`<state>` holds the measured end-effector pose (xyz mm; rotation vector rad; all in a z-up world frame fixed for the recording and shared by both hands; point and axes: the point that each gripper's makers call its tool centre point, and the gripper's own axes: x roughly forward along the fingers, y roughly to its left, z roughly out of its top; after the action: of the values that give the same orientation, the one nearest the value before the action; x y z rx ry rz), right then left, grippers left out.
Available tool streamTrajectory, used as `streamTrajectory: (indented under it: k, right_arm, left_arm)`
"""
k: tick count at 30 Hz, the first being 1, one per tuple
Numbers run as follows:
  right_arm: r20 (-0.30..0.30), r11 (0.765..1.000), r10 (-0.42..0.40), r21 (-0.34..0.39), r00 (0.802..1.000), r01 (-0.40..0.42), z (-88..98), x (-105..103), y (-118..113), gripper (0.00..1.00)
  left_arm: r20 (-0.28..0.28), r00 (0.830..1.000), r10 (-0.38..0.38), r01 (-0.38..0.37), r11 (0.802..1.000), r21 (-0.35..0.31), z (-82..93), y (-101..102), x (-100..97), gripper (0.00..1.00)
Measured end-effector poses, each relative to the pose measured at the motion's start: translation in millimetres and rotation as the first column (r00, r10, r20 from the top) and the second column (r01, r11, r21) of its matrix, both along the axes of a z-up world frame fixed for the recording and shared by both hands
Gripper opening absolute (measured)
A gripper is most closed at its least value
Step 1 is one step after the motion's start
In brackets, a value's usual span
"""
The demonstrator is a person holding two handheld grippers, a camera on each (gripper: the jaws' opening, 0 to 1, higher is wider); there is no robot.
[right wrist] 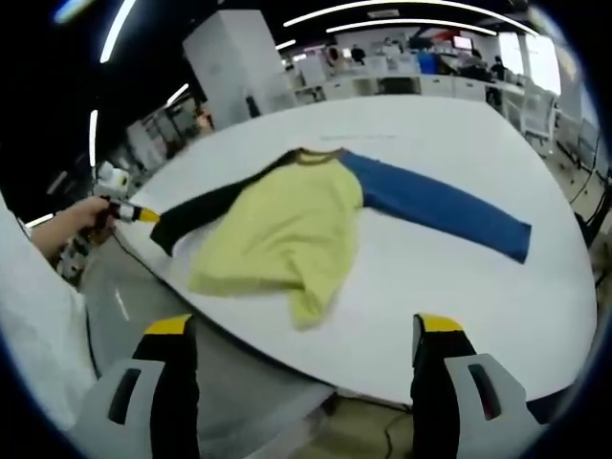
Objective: Fold the garment on the visible template until the final outline fits inside the template.
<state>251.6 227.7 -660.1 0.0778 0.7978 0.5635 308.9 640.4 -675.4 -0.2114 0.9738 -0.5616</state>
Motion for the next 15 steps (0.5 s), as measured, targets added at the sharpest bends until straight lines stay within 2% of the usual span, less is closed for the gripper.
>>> streamTrajectory:
  k: [15]
  right_arm:
    - [0.0, 1.0, -0.015, -0.01, 1.0, 0.015, 1.1, -1.5, -0.3, 0.92]
  left_arm:
    - [-0.006, 0.999, 0.05, -0.05, 0.999, 0.009, -3.0, 32.0, 12.6, 0.0]
